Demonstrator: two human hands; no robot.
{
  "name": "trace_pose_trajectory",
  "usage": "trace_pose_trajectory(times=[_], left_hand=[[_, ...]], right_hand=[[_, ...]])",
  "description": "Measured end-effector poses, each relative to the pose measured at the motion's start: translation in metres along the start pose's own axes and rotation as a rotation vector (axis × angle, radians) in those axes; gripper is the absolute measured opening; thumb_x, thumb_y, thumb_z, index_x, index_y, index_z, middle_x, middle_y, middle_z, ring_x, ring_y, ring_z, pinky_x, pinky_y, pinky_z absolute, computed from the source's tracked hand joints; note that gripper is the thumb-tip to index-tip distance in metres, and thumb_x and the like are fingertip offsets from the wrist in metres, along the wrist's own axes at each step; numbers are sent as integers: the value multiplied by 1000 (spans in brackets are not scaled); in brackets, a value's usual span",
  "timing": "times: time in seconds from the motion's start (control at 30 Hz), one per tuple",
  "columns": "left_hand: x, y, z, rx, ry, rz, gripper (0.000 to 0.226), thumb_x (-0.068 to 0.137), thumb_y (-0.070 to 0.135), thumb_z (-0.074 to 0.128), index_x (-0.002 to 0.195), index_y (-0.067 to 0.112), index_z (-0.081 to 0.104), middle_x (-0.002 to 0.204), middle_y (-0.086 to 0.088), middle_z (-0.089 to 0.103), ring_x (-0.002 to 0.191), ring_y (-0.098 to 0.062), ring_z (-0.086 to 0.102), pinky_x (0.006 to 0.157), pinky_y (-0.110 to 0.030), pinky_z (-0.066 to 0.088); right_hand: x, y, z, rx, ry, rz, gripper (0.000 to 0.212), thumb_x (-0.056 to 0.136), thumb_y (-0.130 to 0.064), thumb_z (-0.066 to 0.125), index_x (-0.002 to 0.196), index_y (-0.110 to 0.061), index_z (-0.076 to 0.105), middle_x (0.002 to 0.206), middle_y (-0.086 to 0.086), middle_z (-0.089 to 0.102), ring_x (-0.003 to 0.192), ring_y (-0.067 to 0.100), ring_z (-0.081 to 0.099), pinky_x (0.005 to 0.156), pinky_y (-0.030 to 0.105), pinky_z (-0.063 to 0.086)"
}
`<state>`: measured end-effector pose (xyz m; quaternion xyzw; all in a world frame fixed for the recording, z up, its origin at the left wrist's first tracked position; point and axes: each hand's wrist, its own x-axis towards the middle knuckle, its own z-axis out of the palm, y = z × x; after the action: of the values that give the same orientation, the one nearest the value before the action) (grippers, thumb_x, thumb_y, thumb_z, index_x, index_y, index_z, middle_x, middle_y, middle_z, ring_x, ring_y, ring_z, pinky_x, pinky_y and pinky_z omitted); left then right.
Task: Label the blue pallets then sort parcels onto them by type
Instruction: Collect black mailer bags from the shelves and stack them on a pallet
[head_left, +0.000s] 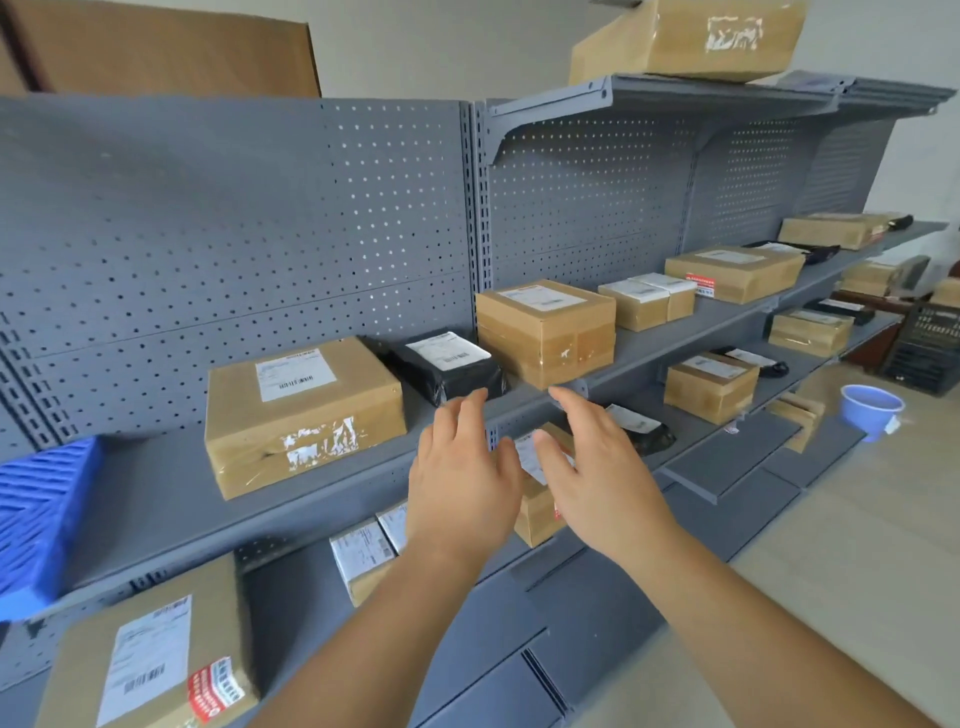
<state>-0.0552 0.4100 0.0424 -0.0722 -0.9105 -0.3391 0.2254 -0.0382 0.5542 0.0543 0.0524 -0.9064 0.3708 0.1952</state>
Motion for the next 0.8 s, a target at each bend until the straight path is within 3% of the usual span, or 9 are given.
trace_pose_trajectory(times=[0.1,0.23,0.43,0.57,0.73,0.8], left_hand=[[44,-20,10,-24,16,-32,57,99,30,52,153,21,36,151,1,41,135,-24,38,111,-39,34],[93,-45,30,-48,-3,-82,59,100,34,52,154,18,35,153,-1,39,139,-24,37,113,-37,33],[130,-66,64,-76,-45,-158,65,100,40,51,156,17,28,161,-3,30,147,-22,25,118,-37,27],[158,-75,77,-112,-9,-254,68,99,40,51,157,16,26,165,-4,24,152,-21,18,121,-38,22],[181,-78,88,-184,0,-388,71,96,40,53,157,21,24,162,-1,27,151,-22,21,122,-43,25],[189,-76,90,-171,11,-438,69,95,39,55,155,22,26,156,-1,34,146,-25,31,116,-36,29]], right_hand=[[51,6,24,7,-30,-3,51,101,-44,44,151,-34,34,155,-11,40,139,12,38,108,34,38],[109,21,55,62,-50,54,48,102,-49,42,148,-39,34,153,-12,44,138,11,39,101,26,31],[165,44,93,97,-97,91,48,103,-44,42,149,-34,37,152,-10,45,135,11,43,102,30,35],[199,53,110,112,-113,84,49,106,-35,40,153,-23,36,156,-4,40,143,15,34,113,33,29],[235,64,128,146,-169,94,49,106,-30,41,154,-19,36,155,1,43,141,19,38,113,33,29],[247,70,132,179,-220,114,51,106,-33,41,155,-21,34,156,2,42,140,21,41,110,34,32]])
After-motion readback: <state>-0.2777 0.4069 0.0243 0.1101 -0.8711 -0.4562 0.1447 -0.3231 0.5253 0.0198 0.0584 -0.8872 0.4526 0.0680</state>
